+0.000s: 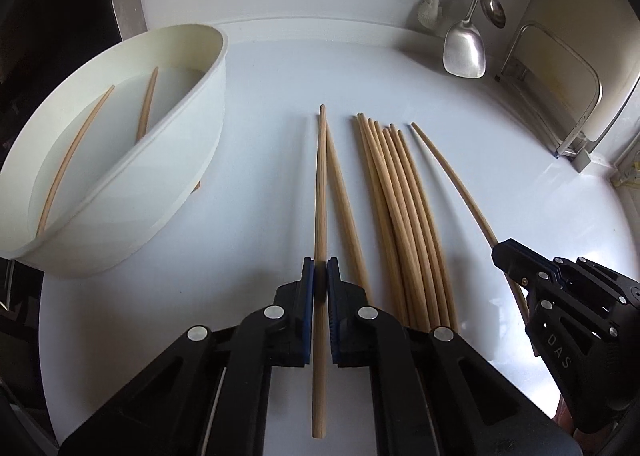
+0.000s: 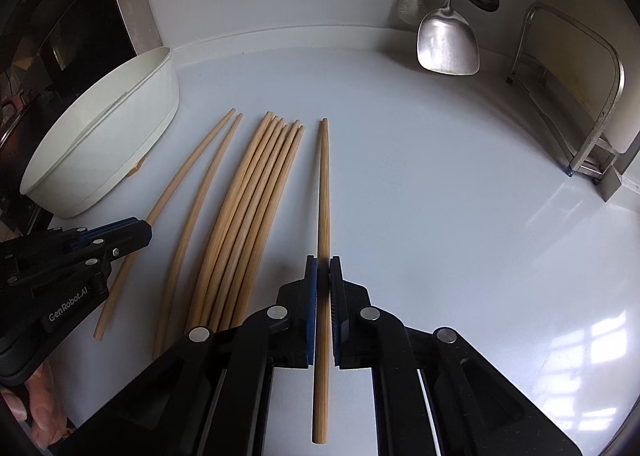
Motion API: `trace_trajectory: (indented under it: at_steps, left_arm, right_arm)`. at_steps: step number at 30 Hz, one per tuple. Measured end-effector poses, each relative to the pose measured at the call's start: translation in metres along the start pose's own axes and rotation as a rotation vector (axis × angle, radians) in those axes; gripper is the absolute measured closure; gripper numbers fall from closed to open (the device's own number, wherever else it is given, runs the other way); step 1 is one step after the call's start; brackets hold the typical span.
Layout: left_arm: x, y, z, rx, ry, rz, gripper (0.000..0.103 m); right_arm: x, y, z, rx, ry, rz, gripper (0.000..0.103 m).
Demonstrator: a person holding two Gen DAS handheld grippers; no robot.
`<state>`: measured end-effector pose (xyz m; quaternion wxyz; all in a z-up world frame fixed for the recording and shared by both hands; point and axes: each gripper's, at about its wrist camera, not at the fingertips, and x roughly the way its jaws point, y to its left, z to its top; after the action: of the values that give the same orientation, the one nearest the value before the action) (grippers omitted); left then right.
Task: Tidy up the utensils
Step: 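Move both held chopsticks into the white basin and open both tools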
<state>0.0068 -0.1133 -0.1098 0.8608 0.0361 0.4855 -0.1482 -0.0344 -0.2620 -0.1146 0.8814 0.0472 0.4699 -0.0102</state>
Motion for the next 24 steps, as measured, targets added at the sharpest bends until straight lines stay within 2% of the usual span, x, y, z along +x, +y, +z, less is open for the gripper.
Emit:
trace_trajectory:
  at_steps: [6,12,18,24]
  left_arm:
    - [-0.030,0.002,0.018,0.010,-0.035,-0.036,0.096]
    - [-0.060,0.019,0.043,0.014,-0.085,-0.055,0.096]
    - [-0.084,0.049,0.065,0.005,-0.140,-0.054,0.096]
    - [-0.097,0.099,0.081,-0.030,-0.174,-0.023,0.096]
  right_arm:
    - [-0.022,0.003,0.017,0.043,-0.027,0.004,0.097]
    - [-0.051,0.021,0.040,0.034,-0.074,0.001,0.097]
    - [-0.068,0.049,0.066,0.020,-0.118,0.003,0.097]
    - [-0.073,0.098,0.095,-0.027,-0.158,0.046,0.097]
